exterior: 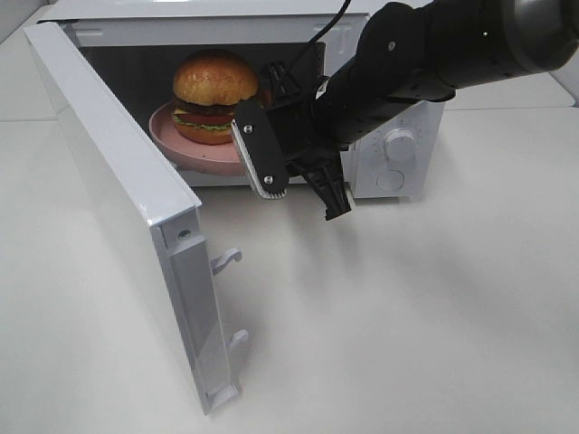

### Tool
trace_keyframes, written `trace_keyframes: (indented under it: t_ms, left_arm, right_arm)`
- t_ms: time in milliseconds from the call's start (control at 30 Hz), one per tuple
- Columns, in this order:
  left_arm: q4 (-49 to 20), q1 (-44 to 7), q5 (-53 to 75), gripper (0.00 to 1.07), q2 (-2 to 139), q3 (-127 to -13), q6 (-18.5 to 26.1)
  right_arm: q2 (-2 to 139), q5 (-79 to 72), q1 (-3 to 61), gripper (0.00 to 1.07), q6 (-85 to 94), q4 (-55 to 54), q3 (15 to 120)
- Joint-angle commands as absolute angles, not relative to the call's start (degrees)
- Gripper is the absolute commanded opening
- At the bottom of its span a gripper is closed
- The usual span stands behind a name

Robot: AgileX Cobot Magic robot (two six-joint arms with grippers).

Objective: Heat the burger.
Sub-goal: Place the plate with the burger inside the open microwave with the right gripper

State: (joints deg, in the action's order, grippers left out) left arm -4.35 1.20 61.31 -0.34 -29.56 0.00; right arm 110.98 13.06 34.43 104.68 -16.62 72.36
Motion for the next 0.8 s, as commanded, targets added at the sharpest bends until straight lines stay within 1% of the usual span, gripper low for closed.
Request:
trace_keyframes:
  t_ms: [33,167,467,800]
  left_arm:
    - [-4.53,1.32,61.25,0.93,-0.69,-29.56,0.29]
    - [-4.53,1.32,61.25,0.93,-0.69,-29.56,0.29]
    - [-4.53,1.32,61.25,0.93,-0.69,-29.56,0.29]
    - [-4.53,1.32,61.25,0.93,-0.69,-29.56,0.29]
  right_arm:
    - [112.41,9.85,33.92,0.09,98.61,-14.21,76.03]
    - [114.31,9.91,33.92,0.09,95.51,-11.63,78.84]
    - [117.46,10.89,33.92,0.1,95.17,-11.17,82.56]
    - [121.81,16.16,33.92,0.1,91.04,-9.22,89.73]
